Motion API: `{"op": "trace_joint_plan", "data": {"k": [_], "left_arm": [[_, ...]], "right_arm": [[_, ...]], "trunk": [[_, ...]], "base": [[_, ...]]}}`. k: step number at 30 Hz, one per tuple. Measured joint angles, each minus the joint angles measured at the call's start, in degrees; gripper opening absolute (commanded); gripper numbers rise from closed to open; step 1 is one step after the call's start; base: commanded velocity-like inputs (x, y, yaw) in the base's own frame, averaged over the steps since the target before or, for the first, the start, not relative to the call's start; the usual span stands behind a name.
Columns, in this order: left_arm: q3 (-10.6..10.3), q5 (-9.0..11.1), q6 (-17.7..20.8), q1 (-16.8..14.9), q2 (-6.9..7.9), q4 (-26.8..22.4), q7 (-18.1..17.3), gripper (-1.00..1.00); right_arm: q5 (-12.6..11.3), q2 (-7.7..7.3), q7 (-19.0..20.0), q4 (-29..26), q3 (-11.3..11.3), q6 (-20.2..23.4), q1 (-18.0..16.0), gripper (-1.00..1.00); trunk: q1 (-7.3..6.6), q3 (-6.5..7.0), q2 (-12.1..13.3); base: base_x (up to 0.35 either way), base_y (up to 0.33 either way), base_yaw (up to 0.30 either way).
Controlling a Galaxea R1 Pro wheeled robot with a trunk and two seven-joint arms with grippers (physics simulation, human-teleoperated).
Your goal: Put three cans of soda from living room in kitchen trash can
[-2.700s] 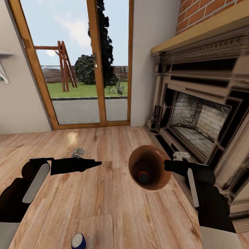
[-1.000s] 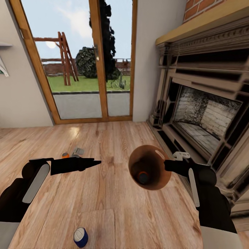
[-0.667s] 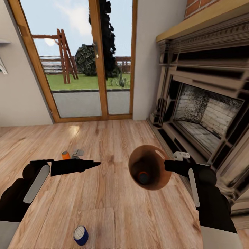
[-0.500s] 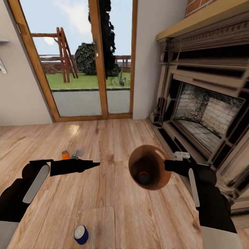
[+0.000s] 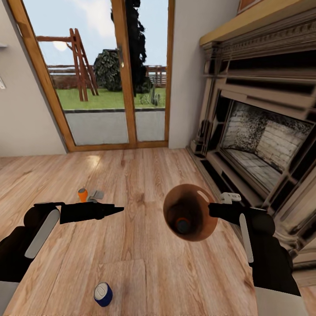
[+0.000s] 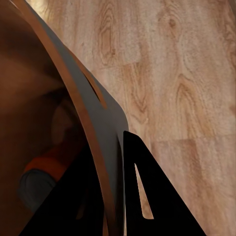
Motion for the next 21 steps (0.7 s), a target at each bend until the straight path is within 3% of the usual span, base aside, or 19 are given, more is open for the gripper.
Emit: {"op": "trace_joint_plan", "data": {"k": [21], "left_arm": [[-0.79,-1.31,0.00,0.02,0.16,0.09,0.00,1.00]], "right_arm": [[0.03,0.02,-0.01,0.00,-0.09,0.00,0.00,-1.00]], "trunk": [[0.00,-1.77,0.00]], "base": [[0.000,0.000,0.000]]}}
